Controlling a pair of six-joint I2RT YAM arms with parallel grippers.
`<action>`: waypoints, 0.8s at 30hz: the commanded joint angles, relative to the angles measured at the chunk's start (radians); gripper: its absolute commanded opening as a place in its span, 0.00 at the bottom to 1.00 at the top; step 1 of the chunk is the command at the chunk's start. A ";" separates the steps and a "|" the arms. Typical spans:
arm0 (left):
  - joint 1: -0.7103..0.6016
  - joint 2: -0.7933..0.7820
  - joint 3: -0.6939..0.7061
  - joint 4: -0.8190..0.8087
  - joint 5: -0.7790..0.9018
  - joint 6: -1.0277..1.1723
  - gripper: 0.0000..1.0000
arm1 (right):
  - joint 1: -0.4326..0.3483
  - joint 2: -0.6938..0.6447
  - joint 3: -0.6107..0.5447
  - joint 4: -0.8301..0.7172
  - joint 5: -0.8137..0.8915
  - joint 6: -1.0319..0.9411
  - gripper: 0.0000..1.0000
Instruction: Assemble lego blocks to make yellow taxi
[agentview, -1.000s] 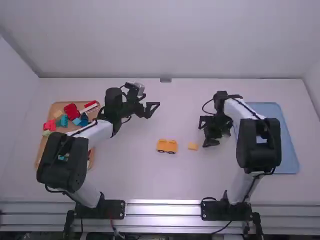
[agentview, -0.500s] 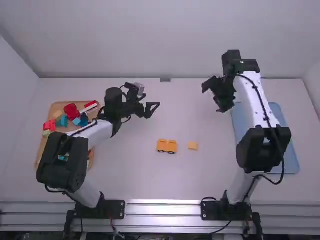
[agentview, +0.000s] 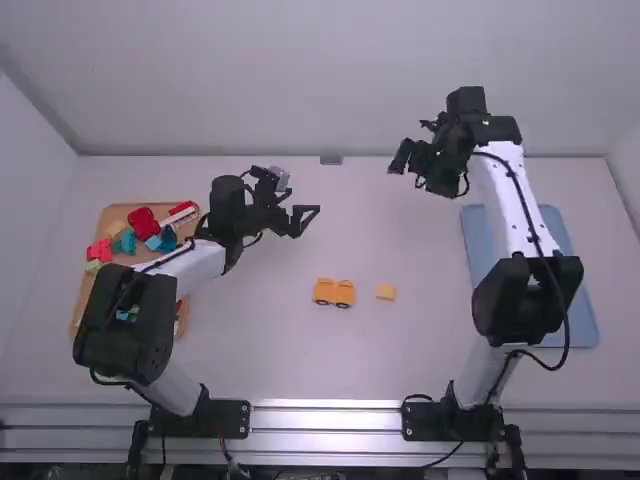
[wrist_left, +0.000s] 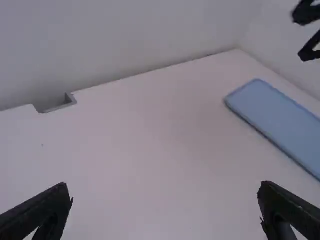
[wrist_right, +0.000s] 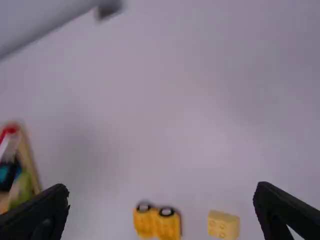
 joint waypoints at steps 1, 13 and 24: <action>0.003 0.000 0.005 0.003 0.005 0.011 0.99 | 0.020 0.006 0.018 -0.045 -0.356 -0.528 0.99; -0.003 0.000 0.004 -0.035 0.203 0.208 0.99 | 0.033 0.005 0.005 -0.196 -0.218 -1.483 0.99; -0.003 0.000 0.004 -0.198 0.650 0.739 0.99 | 0.018 0.005 -0.026 -0.481 -0.293 -2.004 0.99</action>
